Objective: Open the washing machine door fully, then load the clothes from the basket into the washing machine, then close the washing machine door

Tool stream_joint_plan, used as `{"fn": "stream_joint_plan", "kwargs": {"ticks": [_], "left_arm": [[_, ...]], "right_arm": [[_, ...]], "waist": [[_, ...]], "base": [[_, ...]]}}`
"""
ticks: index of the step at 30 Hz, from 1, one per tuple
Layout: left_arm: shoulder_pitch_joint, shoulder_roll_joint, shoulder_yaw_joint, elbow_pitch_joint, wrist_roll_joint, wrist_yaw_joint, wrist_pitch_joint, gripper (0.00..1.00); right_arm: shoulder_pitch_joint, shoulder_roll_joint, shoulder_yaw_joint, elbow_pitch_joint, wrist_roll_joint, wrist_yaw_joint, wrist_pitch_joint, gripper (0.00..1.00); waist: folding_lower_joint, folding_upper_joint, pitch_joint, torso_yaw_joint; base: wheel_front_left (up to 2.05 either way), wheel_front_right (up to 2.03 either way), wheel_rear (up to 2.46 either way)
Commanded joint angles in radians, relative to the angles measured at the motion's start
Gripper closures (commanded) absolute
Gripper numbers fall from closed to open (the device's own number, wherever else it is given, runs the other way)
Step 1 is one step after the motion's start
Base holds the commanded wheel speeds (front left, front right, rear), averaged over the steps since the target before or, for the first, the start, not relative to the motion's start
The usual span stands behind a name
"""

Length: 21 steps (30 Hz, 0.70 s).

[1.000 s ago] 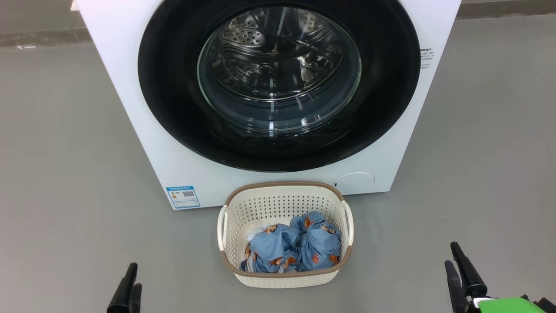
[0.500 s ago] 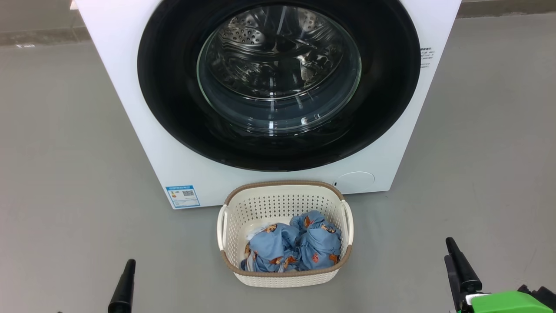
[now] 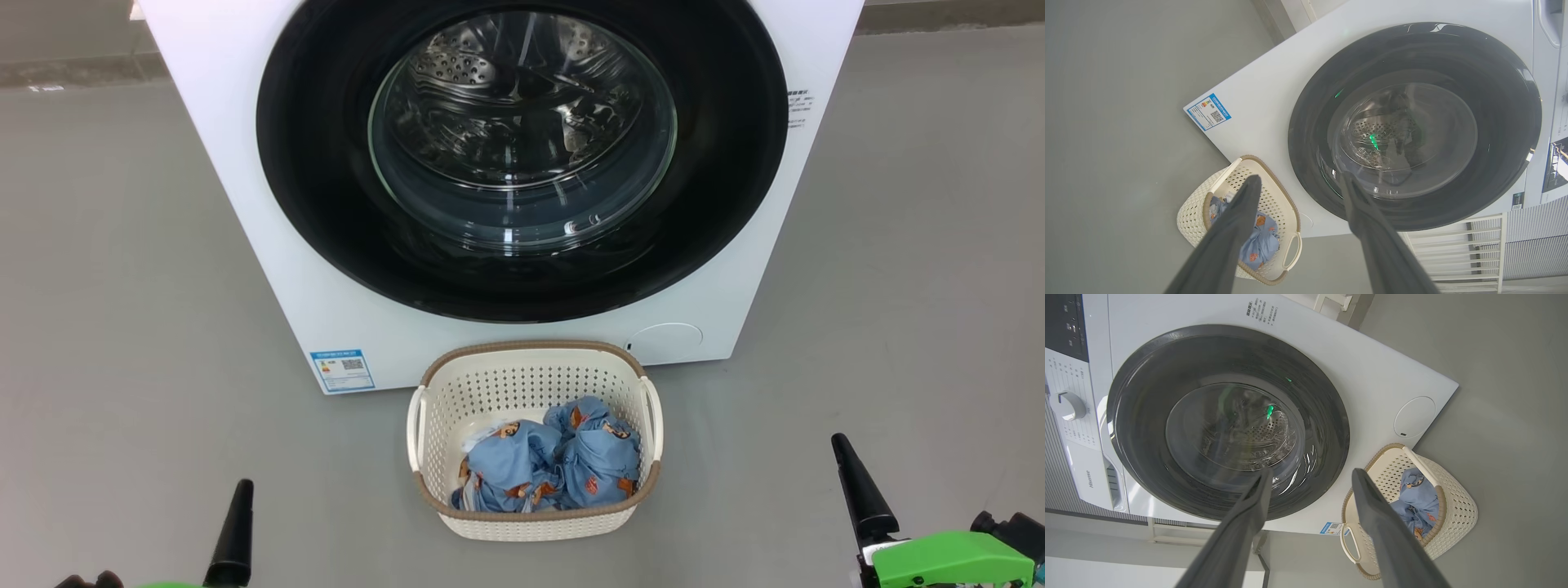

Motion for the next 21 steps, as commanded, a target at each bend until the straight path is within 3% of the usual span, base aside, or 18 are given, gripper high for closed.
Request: {"fn": "stream_joint_plan", "kwargs": {"ticks": [1,11,21], "left_arm": [[-0.040,0.022,0.012,-0.034,0.039,-0.006,-0.015,0.00],[-0.041,0.035,0.002,-0.046,0.150,-0.007,-0.042,0.00],[-0.039,0.052,-0.012,-0.058,0.330,-0.007,-0.071,0.00]], "right_arm": [[-0.048,-0.024,0.021,-0.023,-0.032,0.001,-0.014,0.00],[-0.060,-0.048,0.056,-0.020,-0.108,0.001,-0.041,0.00],[-0.074,-0.077,0.081,-0.010,-0.223,0.001,-0.071,0.00]], "waist": [[-0.0001,0.0000,-0.001,0.000],[-0.0001,0.0000,-0.003,-0.002],[-0.0001,0.0000,-0.005,-0.005]], "base": [[0.00,0.00,0.00],[0.00,0.00,0.00],[0.00,0.00,0.00]]}}
